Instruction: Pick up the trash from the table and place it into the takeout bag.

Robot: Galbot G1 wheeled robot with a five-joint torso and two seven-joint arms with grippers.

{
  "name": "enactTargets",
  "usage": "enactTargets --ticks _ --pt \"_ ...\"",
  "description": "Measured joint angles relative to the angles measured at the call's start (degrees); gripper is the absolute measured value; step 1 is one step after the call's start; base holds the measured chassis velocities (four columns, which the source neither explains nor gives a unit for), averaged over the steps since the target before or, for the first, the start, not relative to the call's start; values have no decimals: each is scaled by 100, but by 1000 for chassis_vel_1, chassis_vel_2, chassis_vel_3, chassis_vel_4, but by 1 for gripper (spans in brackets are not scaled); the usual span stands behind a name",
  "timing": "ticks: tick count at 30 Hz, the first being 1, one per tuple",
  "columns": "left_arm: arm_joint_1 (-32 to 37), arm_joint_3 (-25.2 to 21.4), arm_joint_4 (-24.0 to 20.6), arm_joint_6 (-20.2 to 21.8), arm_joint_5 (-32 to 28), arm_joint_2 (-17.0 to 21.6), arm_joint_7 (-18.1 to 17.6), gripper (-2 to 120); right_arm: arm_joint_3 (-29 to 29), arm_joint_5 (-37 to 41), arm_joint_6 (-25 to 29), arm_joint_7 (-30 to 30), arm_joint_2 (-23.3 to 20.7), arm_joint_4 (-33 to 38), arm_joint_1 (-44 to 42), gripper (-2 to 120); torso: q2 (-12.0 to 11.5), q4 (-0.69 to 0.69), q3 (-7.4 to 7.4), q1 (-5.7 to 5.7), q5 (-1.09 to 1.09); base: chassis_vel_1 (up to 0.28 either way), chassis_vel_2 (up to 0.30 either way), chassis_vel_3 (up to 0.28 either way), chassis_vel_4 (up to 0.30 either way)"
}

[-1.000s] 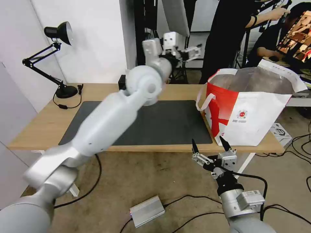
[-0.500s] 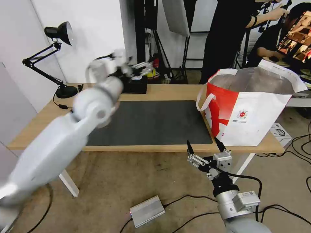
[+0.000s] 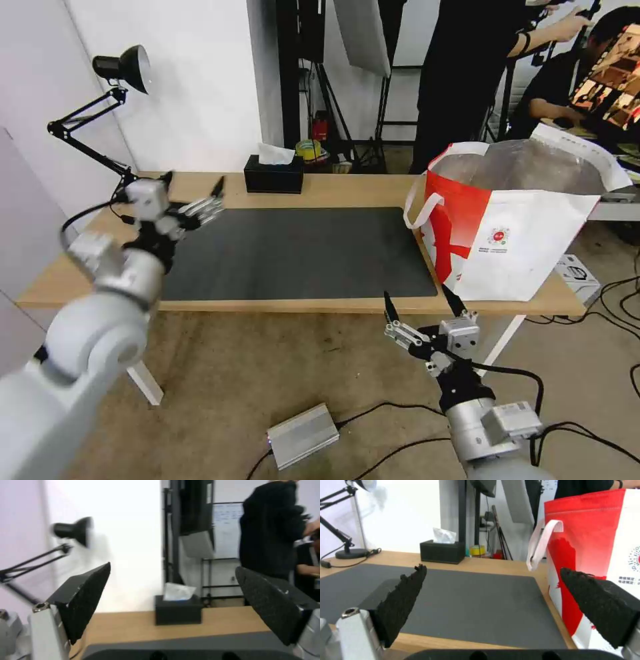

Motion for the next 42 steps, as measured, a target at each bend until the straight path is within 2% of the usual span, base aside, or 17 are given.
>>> enactTargets --ticks 1,3,6,9,10,12,13,19,21,23,31,33,38,42 --pt "0 0 0 0 0 0 0 100 0 0 0 0 0 0 0 100 0 0 0 0 0 0 0 0 0" --pt "654 -446 -205 -222 390 -406 247 100 -71 -36 6 -2 4 16 -15 100 0 0 0 0 1 0 0 0 0" --pt "948 -643 -290 -339 607 -626 366 100 -101 -53 8 -2 5 19 -21 100 0 1 0 0 0 0 0 0 0" --pt "1576 -1000 -518 -665 1062 -1212 608 100 -160 -94 15 -3 11 37 -23 100 0 2 0 -1 1 0 0 0 0" --pt "1576 -1000 -518 -665 1062 -1212 608 100 -160 -94 15 -3 11 37 -23 100 0 2 0 -1 1 0 0 0 0" --pt "2017 -1142 -688 -948 1432 -1727 771 100 -180 -107 20 -4 7 59 -24 100 0 0 0 -1 3 0 0 0 0" --pt "2265 -1074 -671 -1258 1874 -2091 910 100 -184 -128 26 -5 8 63 -24 100 0 1 0 0 2 0 0 0 0" --pt "2564 -782 -616 -1560 2350 -2537 1028 100 -175 -185 39 -4 25 58 -21 100 0 -1 0 0 2 0 0 0 0" --pt "2752 -515 -593 -1753 2695 -2819 1063 100 -156 -185 39 -2 29 -10 39 100 0 0 1 0 2 0 0 0 0" --pt "2850 -275 -557 -1861 2934 -2982 1075 100 -150 -177 39 -1 30 -93 101 100 0 0 1 0 2 0 0 0 0" --pt "2922 354 -275 -1969 3416 -3219 1070 100 9 -144 20 2 43 -336 316 100 -1 0 1 2 2 0 0 0 0" --pt "2969 374 -262 -2008 3445 -3261 1072 100 23 -144 20 5 55 -333 310 100 -1 -1 1 2 1 0 0 0 0" --pt "3498 378 -426 -2425 3556 -3438 1062 100 2 -247 61 20 205 19 41 100 0 0 1 0 2 0 0 0 0" --pt "3605 404 -500 -2469 3598 -3542 1048 100 -19 -400 77 8 280 86 5 100 -1 0 1 1 1 0 0 0 0"
